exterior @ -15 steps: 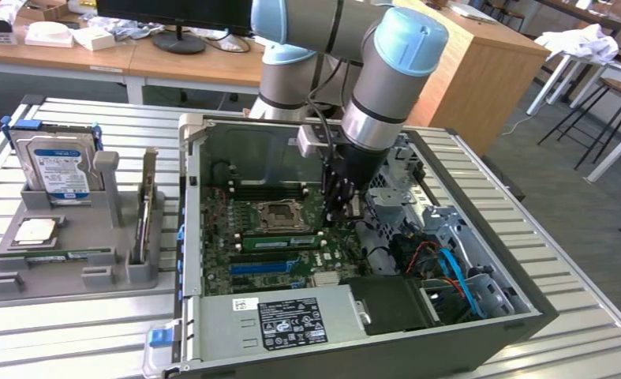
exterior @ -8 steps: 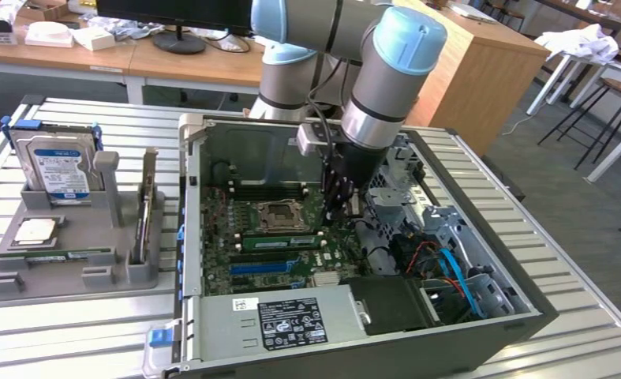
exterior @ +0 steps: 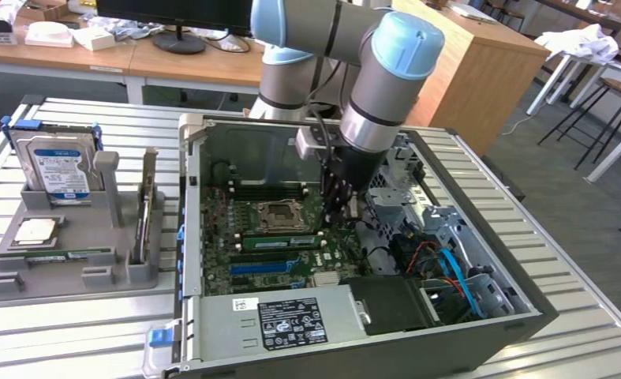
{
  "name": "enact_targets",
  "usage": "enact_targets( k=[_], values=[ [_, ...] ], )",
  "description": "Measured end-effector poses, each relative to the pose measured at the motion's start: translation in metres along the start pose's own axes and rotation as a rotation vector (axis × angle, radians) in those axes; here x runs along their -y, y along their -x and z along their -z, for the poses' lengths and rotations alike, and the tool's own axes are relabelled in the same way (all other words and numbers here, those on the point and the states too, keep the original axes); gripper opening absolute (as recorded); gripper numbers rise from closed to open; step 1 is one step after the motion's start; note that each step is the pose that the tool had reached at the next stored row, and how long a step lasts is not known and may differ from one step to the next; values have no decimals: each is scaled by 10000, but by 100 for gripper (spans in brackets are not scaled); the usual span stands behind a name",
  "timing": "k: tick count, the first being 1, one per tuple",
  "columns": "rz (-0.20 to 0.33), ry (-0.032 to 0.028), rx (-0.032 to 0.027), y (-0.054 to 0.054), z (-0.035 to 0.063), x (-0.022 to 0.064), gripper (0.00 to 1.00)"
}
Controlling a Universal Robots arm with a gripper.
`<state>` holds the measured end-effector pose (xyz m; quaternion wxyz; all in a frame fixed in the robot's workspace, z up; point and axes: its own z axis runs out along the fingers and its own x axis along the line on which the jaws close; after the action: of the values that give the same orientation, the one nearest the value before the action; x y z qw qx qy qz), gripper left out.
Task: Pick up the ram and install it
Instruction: 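Press down the ram until it locks into place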
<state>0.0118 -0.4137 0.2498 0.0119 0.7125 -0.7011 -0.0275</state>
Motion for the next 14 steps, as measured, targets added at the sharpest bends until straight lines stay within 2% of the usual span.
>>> enact_targets(
  k=[14],
  values=[
    [-1,0,-1,-2,-80,4,10]
  ],
)
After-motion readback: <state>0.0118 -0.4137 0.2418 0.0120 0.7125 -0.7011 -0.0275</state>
